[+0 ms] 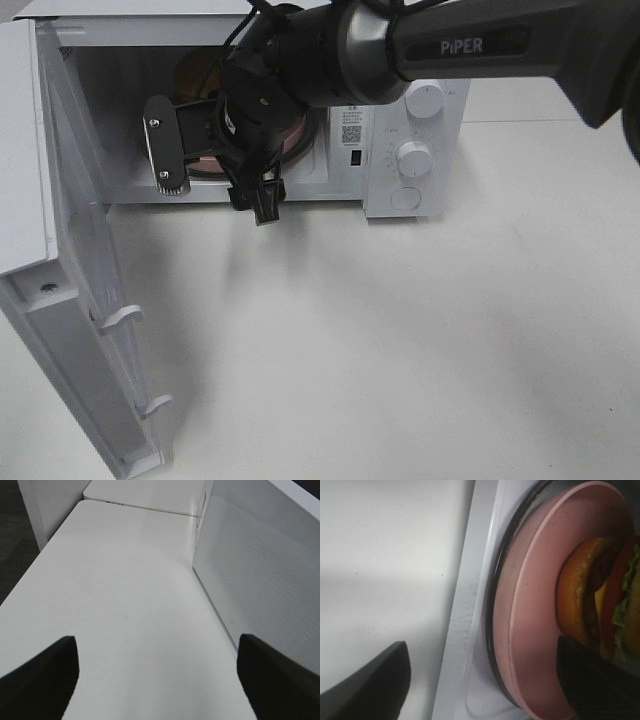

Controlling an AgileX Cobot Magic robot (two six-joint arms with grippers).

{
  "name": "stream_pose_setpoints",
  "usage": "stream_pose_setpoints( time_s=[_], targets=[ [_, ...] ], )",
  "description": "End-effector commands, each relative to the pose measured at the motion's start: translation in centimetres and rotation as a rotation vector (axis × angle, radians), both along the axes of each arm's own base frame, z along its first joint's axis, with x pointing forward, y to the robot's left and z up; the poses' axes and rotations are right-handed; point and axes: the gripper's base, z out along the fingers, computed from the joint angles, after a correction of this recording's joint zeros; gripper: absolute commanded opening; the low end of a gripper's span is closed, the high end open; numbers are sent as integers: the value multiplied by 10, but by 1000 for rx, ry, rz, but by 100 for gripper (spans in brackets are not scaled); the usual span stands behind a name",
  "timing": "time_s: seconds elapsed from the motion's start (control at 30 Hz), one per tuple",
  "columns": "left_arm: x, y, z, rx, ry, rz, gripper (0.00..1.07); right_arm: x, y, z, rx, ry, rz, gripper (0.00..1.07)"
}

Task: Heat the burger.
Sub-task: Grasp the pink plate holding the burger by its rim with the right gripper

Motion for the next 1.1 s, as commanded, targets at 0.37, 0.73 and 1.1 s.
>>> stream_pose_setpoints(
  time_s=[0.37,0.73,1.1],
  targets=[
    [-2,0,-1,-5,-20,3,82,31,2,-14,54,-30,-46,76],
    [-2,0,-1,-5,-20,3,82,43,9,-26,99,-18,-86,76],
    [-2,0,-1,-5,-20,3,82,43,10,-30,101,-15,-85,64]
  ],
)
